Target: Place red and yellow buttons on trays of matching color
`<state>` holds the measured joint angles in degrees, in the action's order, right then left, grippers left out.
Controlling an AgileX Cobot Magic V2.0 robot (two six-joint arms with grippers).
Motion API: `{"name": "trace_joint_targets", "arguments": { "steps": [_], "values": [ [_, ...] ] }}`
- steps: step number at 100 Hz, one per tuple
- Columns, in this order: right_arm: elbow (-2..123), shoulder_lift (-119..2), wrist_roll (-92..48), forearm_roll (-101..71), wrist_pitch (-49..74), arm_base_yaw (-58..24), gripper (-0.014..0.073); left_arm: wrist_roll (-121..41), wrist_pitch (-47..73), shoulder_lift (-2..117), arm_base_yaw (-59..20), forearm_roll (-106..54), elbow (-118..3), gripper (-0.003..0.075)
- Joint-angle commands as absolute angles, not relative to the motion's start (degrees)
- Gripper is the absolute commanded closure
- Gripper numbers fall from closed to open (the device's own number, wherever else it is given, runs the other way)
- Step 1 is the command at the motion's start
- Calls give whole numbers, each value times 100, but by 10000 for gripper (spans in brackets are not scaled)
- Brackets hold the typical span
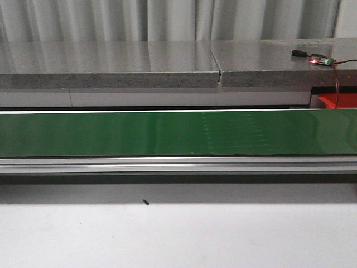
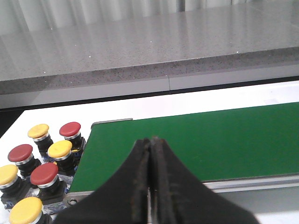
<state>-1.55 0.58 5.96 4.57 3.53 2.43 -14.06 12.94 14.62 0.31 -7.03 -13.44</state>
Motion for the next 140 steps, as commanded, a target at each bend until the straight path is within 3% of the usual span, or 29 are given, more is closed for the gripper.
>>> {"name": "trace_joint_targets", "arguments": {
  "steps": [1,44,53,65,82,91,123,140],
  "values": [
    [-77,170,588,529,-82,287,661,-1354,949,1913,31,-763,-1769,739],
    [-77,170,588,529,-82,287,661,-138,1729,3578,31,-763,-2927,736],
    [-77,170,588,529,-82,287,661,0,1851,3810,31,-590,-3098,708],
    [-77,170,588,529,-82,287,661,0,1904,3987,31,-548,-3261,563],
    [-77,170,588,529,-82,287,661,0,1856,4052,31,-548,-3312,136],
    [-77,170,588,529,-82,287,661,0,1845,4052,31,-548,-3312,27],
    [-77,170,588,529,-82,287,661,0,1978,4052,44,-497,-3312,108],
    [-77,170,588,529,-82,287,661,427,2375,4149,449,-497,-3412,118]
  ]
}}
